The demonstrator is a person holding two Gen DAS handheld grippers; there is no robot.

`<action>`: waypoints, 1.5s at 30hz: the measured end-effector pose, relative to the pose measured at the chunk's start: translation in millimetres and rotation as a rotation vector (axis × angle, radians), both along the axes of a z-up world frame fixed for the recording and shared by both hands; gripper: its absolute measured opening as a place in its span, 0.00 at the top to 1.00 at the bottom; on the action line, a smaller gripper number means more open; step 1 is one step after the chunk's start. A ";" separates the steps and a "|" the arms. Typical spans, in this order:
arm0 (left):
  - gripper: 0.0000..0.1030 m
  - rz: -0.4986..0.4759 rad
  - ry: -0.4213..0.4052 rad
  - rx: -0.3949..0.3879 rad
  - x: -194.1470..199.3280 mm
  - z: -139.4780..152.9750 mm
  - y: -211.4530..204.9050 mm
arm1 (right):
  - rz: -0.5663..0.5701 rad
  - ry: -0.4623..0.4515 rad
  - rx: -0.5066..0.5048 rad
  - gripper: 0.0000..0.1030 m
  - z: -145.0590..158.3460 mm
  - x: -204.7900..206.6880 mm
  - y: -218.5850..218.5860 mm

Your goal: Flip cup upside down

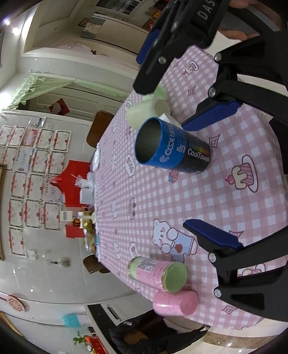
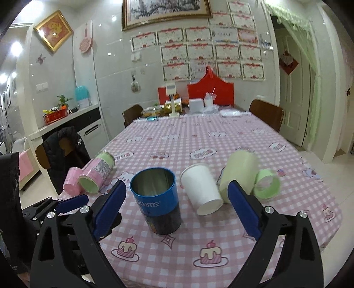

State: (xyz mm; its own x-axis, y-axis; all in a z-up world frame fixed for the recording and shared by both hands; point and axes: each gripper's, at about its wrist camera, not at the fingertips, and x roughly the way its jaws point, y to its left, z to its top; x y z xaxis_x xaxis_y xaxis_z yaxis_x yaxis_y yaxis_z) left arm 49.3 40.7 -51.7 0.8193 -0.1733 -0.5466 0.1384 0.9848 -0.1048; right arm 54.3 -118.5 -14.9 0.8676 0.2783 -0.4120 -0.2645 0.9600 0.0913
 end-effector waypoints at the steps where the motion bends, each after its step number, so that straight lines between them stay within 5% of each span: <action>1: 0.22 0.004 -0.011 0.000 -2.4 2.8 0.1 | -0.004 -0.018 0.000 0.13 3.8 -5.3 -1.7; 23: 0.13 0.059 -0.341 0.059 -61.5 53.0 -19.7 | -0.129 -0.303 -0.061 0.08 19.1 -71.6 -21.4; 45: 0.12 0.083 -0.403 0.037 -64.2 55.2 -17.5 | -0.178 -0.359 -0.063 0.08 11.7 -82.7 -28.4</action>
